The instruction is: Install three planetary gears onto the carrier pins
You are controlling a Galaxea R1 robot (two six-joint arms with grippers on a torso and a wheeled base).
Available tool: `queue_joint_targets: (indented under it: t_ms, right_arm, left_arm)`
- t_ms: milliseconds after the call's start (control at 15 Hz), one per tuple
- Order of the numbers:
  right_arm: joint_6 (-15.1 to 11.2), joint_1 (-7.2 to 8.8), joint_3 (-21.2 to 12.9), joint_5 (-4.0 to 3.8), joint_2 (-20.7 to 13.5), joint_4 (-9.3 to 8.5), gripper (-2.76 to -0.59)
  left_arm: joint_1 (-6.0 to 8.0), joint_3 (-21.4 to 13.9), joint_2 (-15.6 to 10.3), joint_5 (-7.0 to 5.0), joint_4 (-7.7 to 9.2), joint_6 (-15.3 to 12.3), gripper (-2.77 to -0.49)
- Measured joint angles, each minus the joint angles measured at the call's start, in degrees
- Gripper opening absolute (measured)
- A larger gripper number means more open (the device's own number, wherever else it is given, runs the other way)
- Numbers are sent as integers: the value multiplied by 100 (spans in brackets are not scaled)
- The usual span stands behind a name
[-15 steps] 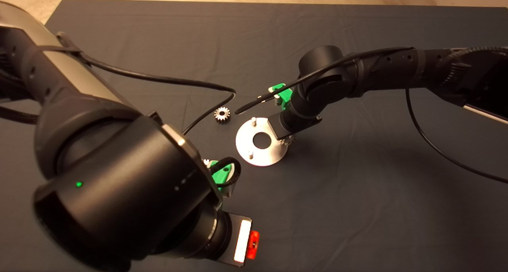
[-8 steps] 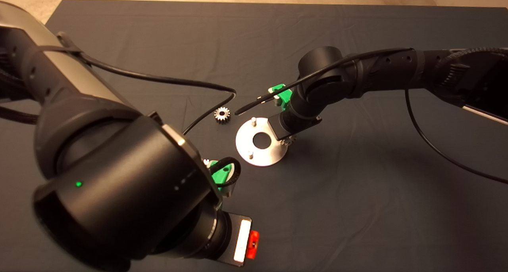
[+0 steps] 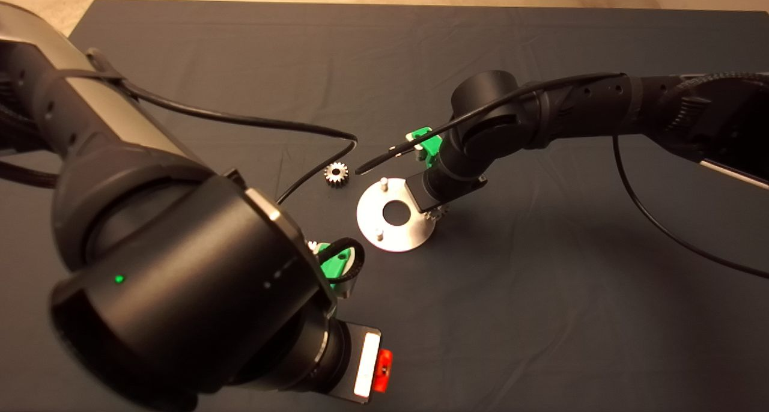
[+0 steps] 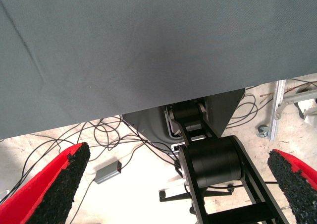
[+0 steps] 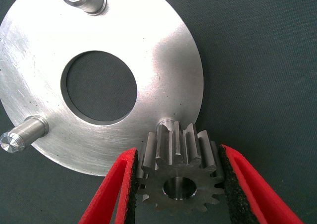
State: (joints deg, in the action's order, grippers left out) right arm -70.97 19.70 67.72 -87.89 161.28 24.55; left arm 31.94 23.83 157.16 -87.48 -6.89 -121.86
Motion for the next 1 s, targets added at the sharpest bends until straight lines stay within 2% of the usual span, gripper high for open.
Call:
queue_joint_targets:
  t_ms: [867,1000]
  right_arm:
    - [-5,17,0,2,-1,-2,-234]
    - [-14,59,-5,2,-1,-2,-234]
  left_arm:
    - [0,0,12,0,0,0,-64]
    - [-2,0,15,0,0,0,-64]
